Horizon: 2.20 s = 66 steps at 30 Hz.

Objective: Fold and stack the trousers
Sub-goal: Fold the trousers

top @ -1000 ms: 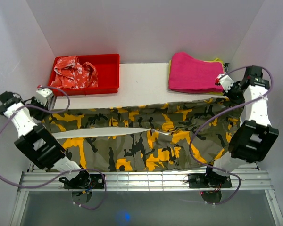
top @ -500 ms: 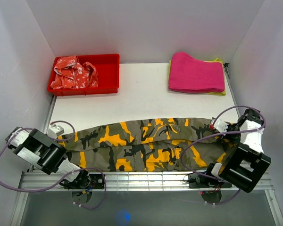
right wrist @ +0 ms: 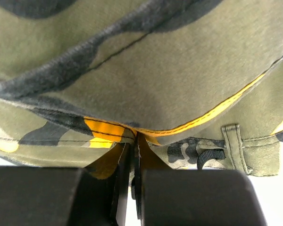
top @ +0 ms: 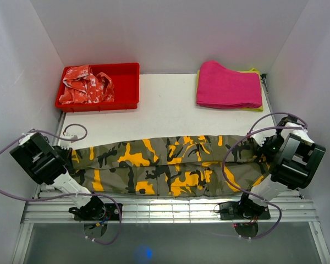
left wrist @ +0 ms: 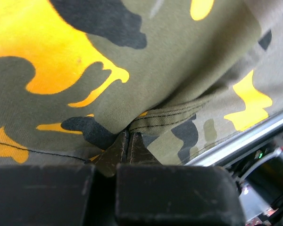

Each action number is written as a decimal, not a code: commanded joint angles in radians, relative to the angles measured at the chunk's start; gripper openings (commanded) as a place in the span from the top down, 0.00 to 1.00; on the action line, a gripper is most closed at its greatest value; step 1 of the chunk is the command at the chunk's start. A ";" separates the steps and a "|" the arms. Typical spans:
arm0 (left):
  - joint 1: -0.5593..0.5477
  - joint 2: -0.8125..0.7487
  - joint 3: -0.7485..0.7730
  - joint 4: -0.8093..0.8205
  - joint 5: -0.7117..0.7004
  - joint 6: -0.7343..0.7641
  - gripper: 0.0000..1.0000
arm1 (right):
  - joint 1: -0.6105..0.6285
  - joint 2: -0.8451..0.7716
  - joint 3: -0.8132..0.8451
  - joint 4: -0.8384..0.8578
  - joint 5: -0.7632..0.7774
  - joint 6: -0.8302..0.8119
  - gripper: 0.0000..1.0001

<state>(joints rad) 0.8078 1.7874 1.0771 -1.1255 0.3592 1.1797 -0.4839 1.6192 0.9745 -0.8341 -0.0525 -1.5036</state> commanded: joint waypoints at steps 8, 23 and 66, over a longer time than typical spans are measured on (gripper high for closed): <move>-0.167 0.246 0.349 0.282 0.023 -0.259 1.00 | 0.085 0.080 0.160 0.049 -0.001 0.175 0.92; -0.168 0.397 1.133 0.050 0.204 -0.403 1.00 | 0.088 0.170 0.731 -0.218 -0.096 0.215 0.92; 0.064 0.021 0.512 0.161 0.280 -0.072 1.00 | -0.168 -0.176 -0.166 0.118 -0.010 -0.193 0.92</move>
<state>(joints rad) 0.8799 1.8683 1.4246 -1.1351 0.6464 1.1042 -0.6373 1.4338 0.7673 -0.8486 -0.1757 -1.6855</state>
